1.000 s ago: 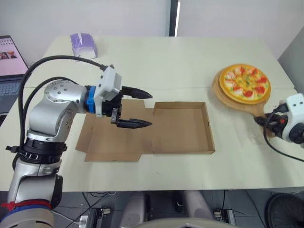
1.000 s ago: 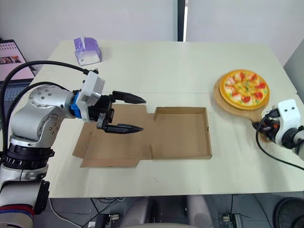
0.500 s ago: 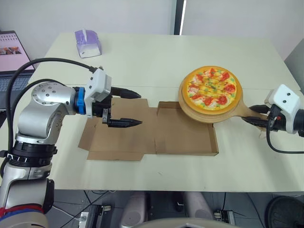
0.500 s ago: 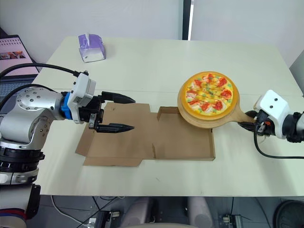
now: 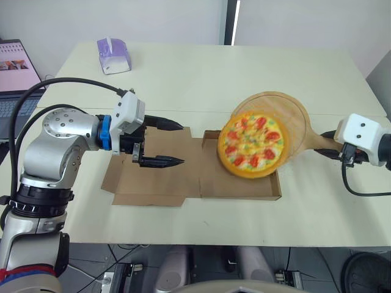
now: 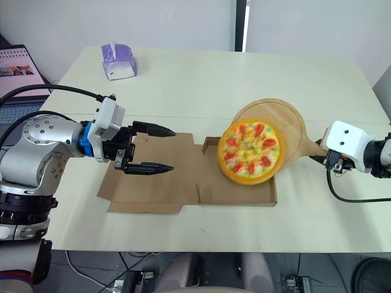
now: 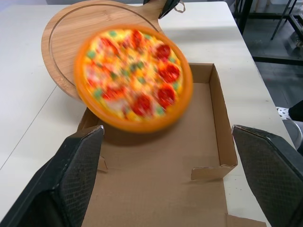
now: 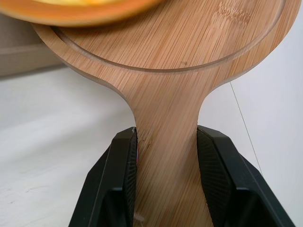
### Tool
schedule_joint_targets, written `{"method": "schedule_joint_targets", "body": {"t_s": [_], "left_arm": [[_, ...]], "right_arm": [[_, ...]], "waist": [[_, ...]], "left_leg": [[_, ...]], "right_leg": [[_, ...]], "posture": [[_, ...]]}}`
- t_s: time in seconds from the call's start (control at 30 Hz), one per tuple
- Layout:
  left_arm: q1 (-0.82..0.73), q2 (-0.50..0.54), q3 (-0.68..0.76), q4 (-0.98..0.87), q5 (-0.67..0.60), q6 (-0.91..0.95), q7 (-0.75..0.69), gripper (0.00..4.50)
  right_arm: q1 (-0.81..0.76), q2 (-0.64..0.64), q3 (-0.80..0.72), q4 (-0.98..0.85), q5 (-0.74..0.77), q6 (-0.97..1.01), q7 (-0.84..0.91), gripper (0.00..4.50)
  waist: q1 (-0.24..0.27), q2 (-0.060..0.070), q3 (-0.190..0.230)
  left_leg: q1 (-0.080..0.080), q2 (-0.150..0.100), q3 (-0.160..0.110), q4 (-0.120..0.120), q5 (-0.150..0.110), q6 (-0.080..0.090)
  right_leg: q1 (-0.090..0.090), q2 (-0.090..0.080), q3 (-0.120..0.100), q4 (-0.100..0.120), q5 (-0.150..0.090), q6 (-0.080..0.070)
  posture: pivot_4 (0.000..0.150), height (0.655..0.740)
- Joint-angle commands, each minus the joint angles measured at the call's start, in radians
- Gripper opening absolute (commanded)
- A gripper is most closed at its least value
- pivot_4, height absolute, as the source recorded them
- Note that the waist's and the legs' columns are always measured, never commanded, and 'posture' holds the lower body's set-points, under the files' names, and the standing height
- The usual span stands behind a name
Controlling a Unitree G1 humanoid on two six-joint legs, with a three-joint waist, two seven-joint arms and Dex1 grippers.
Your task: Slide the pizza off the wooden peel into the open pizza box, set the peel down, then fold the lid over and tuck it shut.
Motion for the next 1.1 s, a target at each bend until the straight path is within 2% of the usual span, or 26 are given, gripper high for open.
{"method": "schedule_joint_targets", "body": {"t_s": [0.03, 0.33, 0.47, 0.63, 0.73, 0.83, 0.97, 1.1], "left_arm": [[-0.004, 0.019, 0.038, -0.038, -0.023, 0.006, 0.003, 4.50], [-0.009, 0.016, 0.038, -0.047, -0.027, 0.018, 0.006, 4.50], [-0.013, 0.012, 0.037, -0.059, -0.037, 0.028, 0.006, 4.50], [-0.007, -0.004, 0.034, -0.097, -0.076, 0.046, 0.006, 4.50], [-0.010, -0.024, 0.022, -0.127, -0.101, 0.056, 0.006, 4.50], [-0.024, -0.038, 0.006, -0.151, -0.113, 0.076, 0.015, 4.50], [-0.049, -0.065, -0.020, -0.180, -0.106, 0.099, 0.047, 4.50], [-0.060, -0.085, -0.039, -0.187, -0.104, 0.098, 0.052, 4.50]], "right_arm": [[-0.061, -0.018, -0.045, 0.009, -0.008, -0.050, -0.007, 1.53], [-0.221, -0.046, -0.030, 0.193, -0.082, -0.140, -0.012, 1.53], [-0.236, -0.050, -0.065, 0.237, -0.076, -0.113, -0.020, 1.53], [-0.091, 0.009, -0.198, 0.147, -0.026, 0.075, -0.066, 1.53], [0.065, 0.112, -0.339, -0.005, 0.020, 0.301, -0.126, 1.53], [0.192, 0.202, -0.419, -0.136, 0.036, 0.459, -0.179, 1.53], [0.307, 0.339, -0.468, -0.263, 0.054, 0.616, -0.273, 1.53], [0.351, 0.433, -0.459, -0.297, 0.050, 0.671, -0.358, 1.53]], "waist": [[0.000, 0.000, 0.000], [0.000, 0.000, 0.000], [0.000, 0.000, 0.000], [0.002, 0.000, 0.000], [0.005, 0.000, 0.000], [0.010, 0.001, 0.000], [0.010, 0.001, -0.001], [0.002, 0.002, -0.001]], "left_leg": [[0.000, 0.000, 0.000, 0.000, 0.000, 0.000], [-0.001, 0.000, 0.001, 0.008, 0.000, 0.001], [-0.001, 0.000, 0.001, 0.008, -0.001, 0.001], [-0.002, 0.001, 0.000, 0.008, -0.001, 0.001], [-0.002, 0.000, -0.001, 0.009, 0.000, 0.001], [-0.002, 0.000, -0.002, 0.009, -0.001, 0.001], [-0.001, 0.000, -0.002, 0.010, -0.002, 0.003], [0.001, 0.000, 0.000, 0.010, -0.002, 0.004]], "right_leg": [[0.000, 0.000, 0.000, 0.000, 0.000, 0.000], [0.001, 0.000, 0.000, 0.002, 0.000, 0.000], [0.001, 0.000, 0.000, 0.002, 0.000, 0.000], [0.001, 0.000, 0.000, 0.003, 0.000, 0.000], [0.001, 0.000, 0.000, 0.003, 0.001, 0.000], [0.002, 0.000, 0.000, 0.003, 0.001, 0.000], [0.003, 0.000, 0.000, 0.003, 0.001, 0.000], [0.007, 0.001, 0.001, 0.003, 0.000, 0.002]], "posture": [[0.150, 0.7192], [0.150, 0.7192], [0.150, 0.7192], [0.150, 0.7192], [0.150, 0.7192], [0.150, 0.7192], [0.150, 0.7192], [0.150, 0.7192]]}}
